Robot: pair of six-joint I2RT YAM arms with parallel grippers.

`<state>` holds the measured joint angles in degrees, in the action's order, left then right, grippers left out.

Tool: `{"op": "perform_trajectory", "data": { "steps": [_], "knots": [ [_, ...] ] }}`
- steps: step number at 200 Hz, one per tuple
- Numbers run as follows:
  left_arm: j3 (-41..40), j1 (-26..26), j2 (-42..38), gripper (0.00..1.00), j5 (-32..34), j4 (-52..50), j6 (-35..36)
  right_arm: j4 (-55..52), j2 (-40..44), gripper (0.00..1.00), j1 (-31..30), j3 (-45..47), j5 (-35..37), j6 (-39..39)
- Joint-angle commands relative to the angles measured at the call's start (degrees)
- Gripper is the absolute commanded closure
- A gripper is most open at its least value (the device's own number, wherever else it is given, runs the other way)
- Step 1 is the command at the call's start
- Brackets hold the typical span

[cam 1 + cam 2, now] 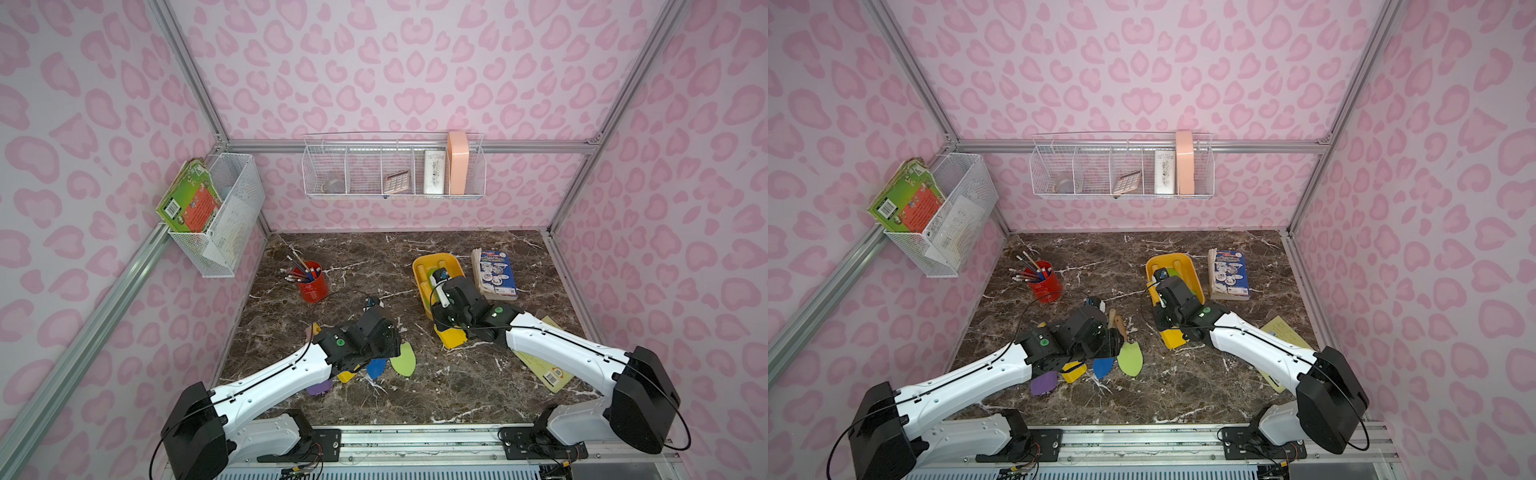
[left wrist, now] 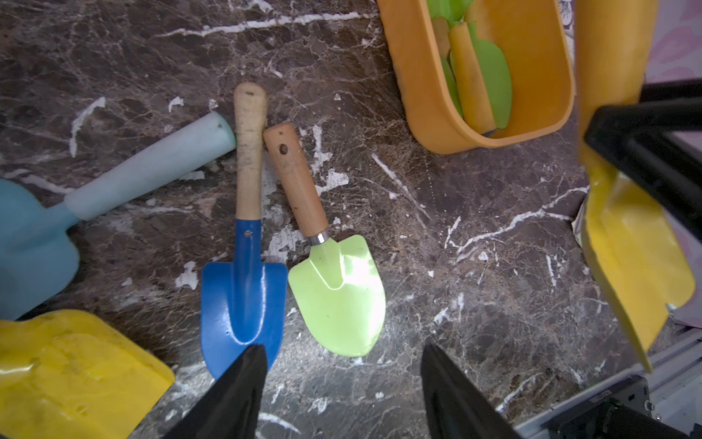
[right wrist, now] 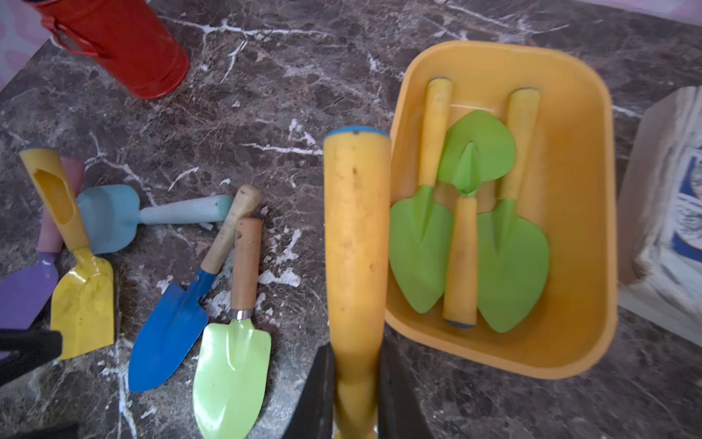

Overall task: Put the shovel into the storage box
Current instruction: Place the shovel in the storage box.

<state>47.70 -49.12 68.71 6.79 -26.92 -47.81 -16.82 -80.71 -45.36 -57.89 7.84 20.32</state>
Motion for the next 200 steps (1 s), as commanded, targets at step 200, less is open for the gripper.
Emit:
{"op": "perform_trajectory", "data": {
  "steps": [200],
  "knots": [
    [2.86, -1.55, 3.54, 0.31, -0.81, 1.85, 1.37, 10.73, -22.73, 0.91, 17.62, -13.12, -0.9, -7.15]
  ]
}}
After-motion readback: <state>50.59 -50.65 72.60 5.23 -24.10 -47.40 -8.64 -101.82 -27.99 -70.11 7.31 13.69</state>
